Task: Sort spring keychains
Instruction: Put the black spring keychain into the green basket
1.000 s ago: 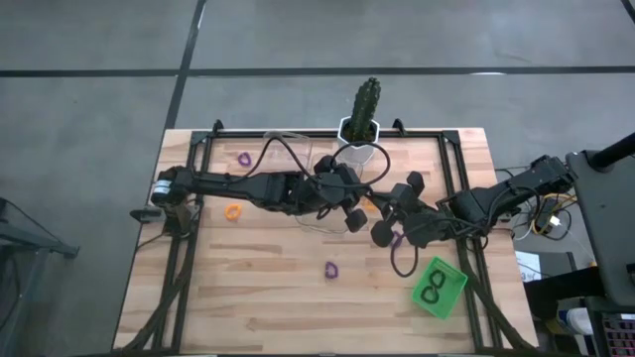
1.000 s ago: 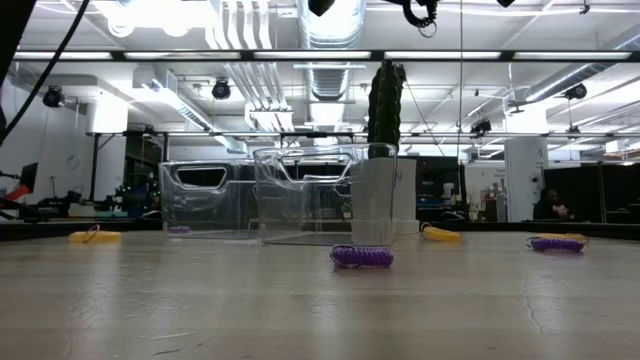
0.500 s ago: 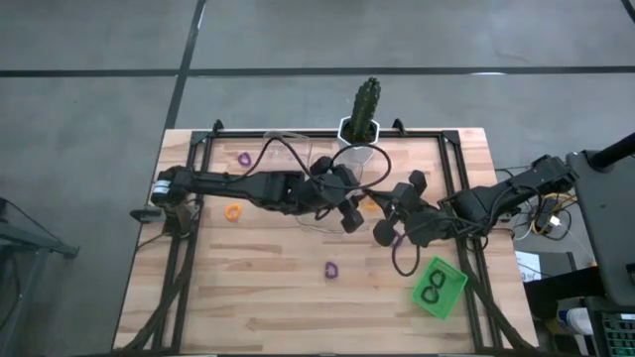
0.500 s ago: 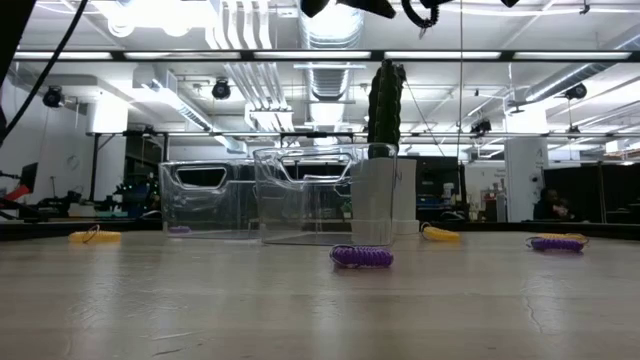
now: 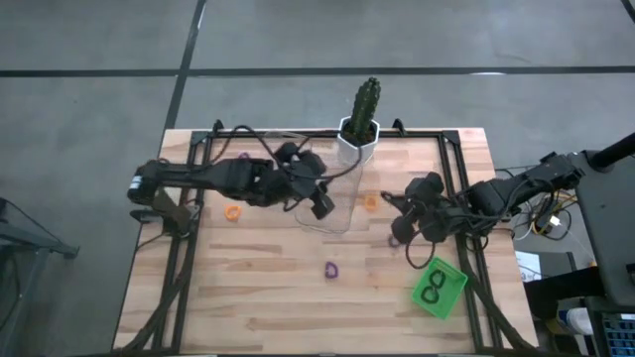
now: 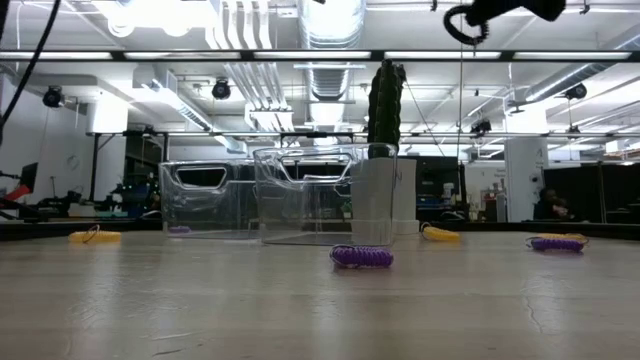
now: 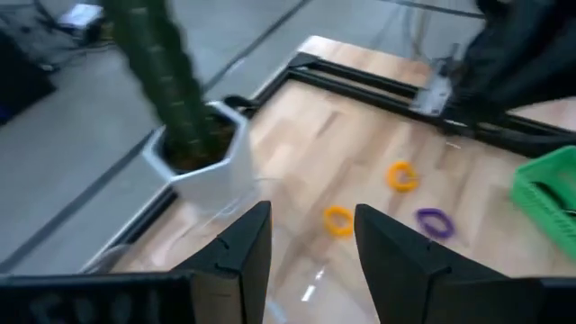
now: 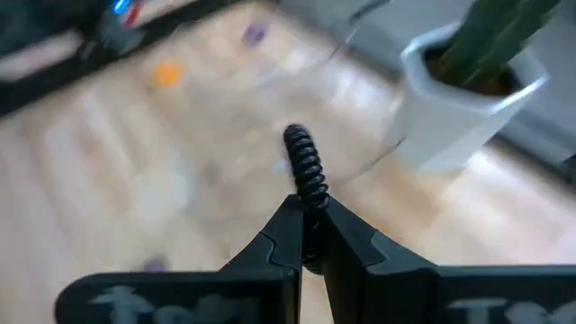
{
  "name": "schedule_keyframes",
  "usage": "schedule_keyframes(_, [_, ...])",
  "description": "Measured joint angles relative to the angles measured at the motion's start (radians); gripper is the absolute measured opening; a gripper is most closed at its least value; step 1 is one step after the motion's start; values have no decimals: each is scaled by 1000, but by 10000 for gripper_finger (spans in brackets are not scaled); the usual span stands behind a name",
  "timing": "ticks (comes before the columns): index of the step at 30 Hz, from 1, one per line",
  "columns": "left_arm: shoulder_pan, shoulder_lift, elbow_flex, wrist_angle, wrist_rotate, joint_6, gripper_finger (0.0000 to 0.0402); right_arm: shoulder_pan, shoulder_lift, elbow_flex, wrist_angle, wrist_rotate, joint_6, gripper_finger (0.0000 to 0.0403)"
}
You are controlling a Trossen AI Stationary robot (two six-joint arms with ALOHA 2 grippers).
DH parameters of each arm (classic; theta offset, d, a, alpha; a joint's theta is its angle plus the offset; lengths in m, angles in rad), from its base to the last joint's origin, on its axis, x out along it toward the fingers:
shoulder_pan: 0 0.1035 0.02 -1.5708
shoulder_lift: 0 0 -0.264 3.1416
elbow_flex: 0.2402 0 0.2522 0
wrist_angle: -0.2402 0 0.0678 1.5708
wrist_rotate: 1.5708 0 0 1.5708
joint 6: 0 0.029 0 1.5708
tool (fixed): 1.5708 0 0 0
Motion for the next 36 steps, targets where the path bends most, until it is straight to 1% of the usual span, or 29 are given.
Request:
schedule_keyframes(3, [-9,-74,-95,-14,-15,-19,154,20,-3,-6,-11,-180,-2,20])
schedule_keyframes(6, [-14,-165,-229,-11,-16,-74,154,56,4,-13,-53,-359,17,20])
schedule_keyframes(10, [-16,-306,-444,30,-20,-211,154,121,17,-21,-142,-568,145,20])
schedule_keyframes(13, [-22,-415,-604,87,-20,-305,154,179,19,-27,-191,-688,263,20])
schedule_keyframes(15, [-29,-481,-700,136,-19,-359,154,223,20,-33,-207,-718,346,20])
schedule_keyframes(18, [-44,-569,-823,235,-18,-407,154,287,20,-44,-208,-725,470,20])
schedule_keyframes(23, [-67,-680,-976,410,-19,-383,154,394,20,-87,-202,-729,684,20])
schedule_keyframes(28, [-84,-744,-1064,503,-14,-297,154,477,20,-158,-143,-729,836,20])
schedule_keyframes(33, [-88,-787,-1120,536,-13,-275,154,519,20,-237,-36,-728,915,22])
schedule_keyframes(36, [-88,-805,-1142,540,-12,-280,154,526,20,-271,-17,-728,941,35])
